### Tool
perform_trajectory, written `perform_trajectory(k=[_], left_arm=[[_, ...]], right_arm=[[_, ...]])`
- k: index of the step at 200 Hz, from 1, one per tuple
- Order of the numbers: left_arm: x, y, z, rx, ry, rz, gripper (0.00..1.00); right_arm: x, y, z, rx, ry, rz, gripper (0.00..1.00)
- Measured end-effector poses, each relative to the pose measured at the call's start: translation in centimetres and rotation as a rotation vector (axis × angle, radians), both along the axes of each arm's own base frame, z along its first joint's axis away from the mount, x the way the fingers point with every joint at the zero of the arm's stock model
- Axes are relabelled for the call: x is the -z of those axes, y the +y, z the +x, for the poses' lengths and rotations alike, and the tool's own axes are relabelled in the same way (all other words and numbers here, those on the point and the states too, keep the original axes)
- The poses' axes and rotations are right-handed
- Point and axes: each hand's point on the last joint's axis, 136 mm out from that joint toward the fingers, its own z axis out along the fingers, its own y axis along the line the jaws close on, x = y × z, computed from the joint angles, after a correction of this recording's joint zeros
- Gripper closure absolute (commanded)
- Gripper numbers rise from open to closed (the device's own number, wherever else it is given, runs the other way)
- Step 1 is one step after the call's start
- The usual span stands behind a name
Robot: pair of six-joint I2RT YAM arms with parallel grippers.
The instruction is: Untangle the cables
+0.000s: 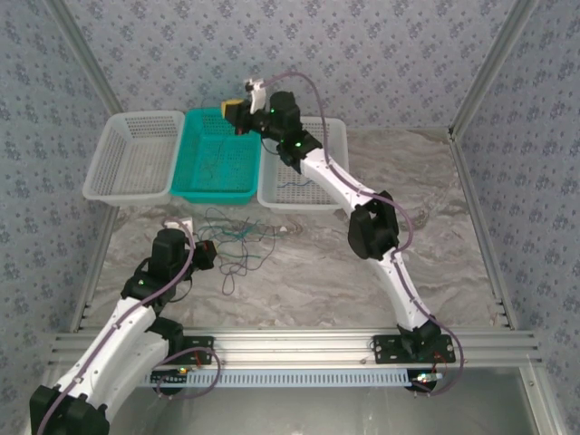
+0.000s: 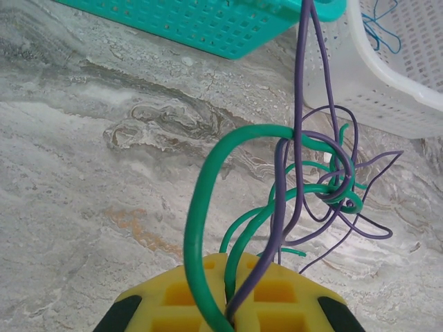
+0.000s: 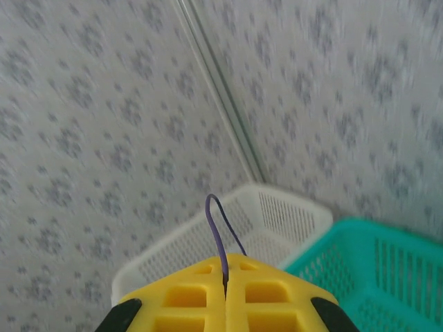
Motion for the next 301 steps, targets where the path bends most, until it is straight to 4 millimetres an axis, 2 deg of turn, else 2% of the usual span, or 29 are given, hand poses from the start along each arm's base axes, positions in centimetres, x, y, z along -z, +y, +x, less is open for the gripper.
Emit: perform_trajectory(k=[7, 13, 34, 48, 59, 88, 108, 119, 135, 157, 172, 180, 200, 222, 239, 269, 301], left_arm=[[0.0, 0.0, 0.0, 0.0, -0.001, 0.0, 1.0], [0.0, 0.0, 0.0, 0.0, 0.0, 0.0, 1.0], [0.0, 0.0, 0.0, -0.001, -0.001, 0.0, 1.0], [0.0, 0.0, 0.0, -0.001, 0.001, 0.001, 1.0], [0.1, 0.0, 0.0, -0.003, 0.004, 0.003, 1.0], [0.7, 0.1, 0.1, -0.006, 0.026, 0.015, 1.0], [1.0, 0.1, 0.2, -0.002, 0.041, 0.031, 1.0], [0.8, 0.0, 0.5, 0.004, 0.039, 0.038, 1.0], [0.3, -0.2, 0.8, 0.019, 0.025, 0.045, 1.0], [-0.6, -0.8, 1.2, 0.062, -0.008, 0.046, 1.0], [-1.2, -1.4, 1.4, 0.099, -0.029, 0.041, 1.0], [-1.5, -1.8, 1.5, 0.122, -0.043, 0.034, 1.0], [-2.3, -2.8, 1.7, 0.175, -0.067, 0.017, 1.0], [-3.1, -4.2, 1.9, 0.239, -0.1, 0.002, 1.0], [-3.5, -5.4, 1.9, 0.287, -0.117, -0.001, 1.0], [-3.9, -7.3, 2.0, 0.356, -0.125, -0.003, 1.0], [-4.4, -8.3, 1.8, 0.388, -0.139, -0.008, 1.0]], right_arm=[[1.7, 0.5, 0.0, 0.001, 0.027, -0.034, 0.93], [3.2, 1.0, -0.1, 0.001, 0.049, -0.065, 0.87], [7.9, 1.8, -0.6, -0.003, 0.124, -0.177, 0.46], [9.9, 1.8, -0.9, 0.004, 0.163, -0.242, 0.33], [11.0, 1.6, -1.1, 0.009, 0.181, -0.282, 0.29], [12.3, 0.7, -1.7, 0.015, 0.218, -0.366, 0.27], [11.2, -0.4, -2.6, 0.011, 0.227, -0.401, 0.27], [9.6, -1.4, -3.6, 0.008, 0.215, -0.412, 0.27], [7.0, -3.4, -6.0, 0.002, 0.189, -0.425, 0.27], [2.7, -7.2, -10.8, 0.001, 0.108, -0.41, 0.27], [0.9, -9.9, -14.0, 0.005, 0.045, -0.387, 0.26], [0.6, -11.1, -15.6, 0.006, 0.018, -0.377, 0.26], [1.8, -13.8, -18.8, 0.007, -0.002, -0.372, 0.26], [5.3, -15.0, -20.6, -0.002, 0.055, -0.397, 0.27], [7.4, -14.7, -21.1, -0.034, 0.127, -0.4, 0.29], [8.9, -13.1, -21.1, -0.1, 0.198, -0.365, 0.31], [11.0, -11.3, -20.4, -0.17, 0.273, -0.356, 0.35]])
